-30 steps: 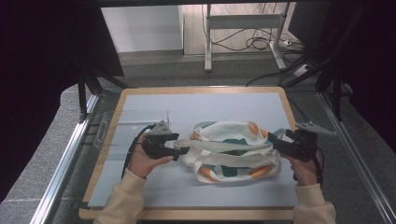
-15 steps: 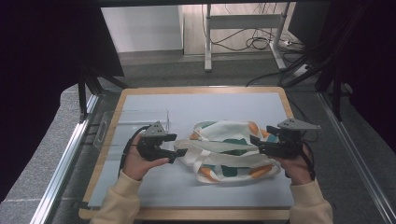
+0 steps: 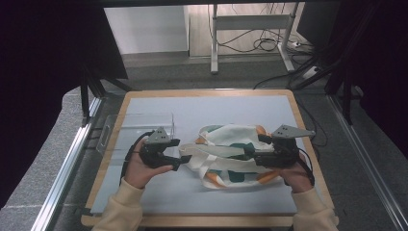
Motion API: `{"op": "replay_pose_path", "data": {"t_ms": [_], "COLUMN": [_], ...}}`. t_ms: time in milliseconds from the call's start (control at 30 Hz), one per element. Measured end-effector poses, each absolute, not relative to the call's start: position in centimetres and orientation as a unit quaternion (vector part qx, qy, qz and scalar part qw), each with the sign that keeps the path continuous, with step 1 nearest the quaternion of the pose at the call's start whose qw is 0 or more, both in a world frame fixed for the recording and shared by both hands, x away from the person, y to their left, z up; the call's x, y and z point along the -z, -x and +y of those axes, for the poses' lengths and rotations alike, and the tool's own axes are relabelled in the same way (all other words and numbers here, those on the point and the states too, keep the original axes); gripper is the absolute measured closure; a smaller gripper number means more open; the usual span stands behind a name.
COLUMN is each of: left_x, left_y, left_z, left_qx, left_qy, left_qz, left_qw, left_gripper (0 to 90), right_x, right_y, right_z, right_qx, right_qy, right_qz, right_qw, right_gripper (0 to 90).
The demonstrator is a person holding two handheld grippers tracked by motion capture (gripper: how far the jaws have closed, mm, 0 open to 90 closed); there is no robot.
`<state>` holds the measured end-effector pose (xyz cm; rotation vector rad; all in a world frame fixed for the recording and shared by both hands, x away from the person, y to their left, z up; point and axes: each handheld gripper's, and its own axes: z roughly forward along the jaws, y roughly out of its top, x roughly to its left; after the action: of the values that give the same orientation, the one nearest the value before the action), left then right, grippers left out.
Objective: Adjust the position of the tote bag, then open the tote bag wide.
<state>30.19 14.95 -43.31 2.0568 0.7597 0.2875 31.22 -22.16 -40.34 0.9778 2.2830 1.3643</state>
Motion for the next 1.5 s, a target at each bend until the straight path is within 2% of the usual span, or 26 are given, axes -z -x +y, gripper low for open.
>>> {"op": "replay_pose_path", "data": {"t_ms": [500, 1133, 1500], "left_x": [42.3, 42.2, 42.4], "left_y": [-30.9, -35.4, -36.5], "left_z": [12.4, 7.8, 6.6], "left_qx": [-0.115, -0.096, -0.081], "left_qy": [-0.841, -0.867, -0.875], "left_qz": [0.274, 0.240, 0.225], "left_qw": [0.452, 0.425, 0.421], "left_gripper": [26.8, 30.4, 31.1], "right_x": [41.0, 41.6, 41.7], "right_y": [-30.2, -29.7, -29.8], "right_z": [-21.4, -21.1, -21.1], "right_qx": [-0.465, -0.459, -0.458], "right_qy": [-0.324, -0.314, -0.313], "right_qz": [0.813, 0.821, 0.822], "right_qw": [0.135, 0.128, 0.129], "right_gripper": [26.5, 27.5, 27.5]}}
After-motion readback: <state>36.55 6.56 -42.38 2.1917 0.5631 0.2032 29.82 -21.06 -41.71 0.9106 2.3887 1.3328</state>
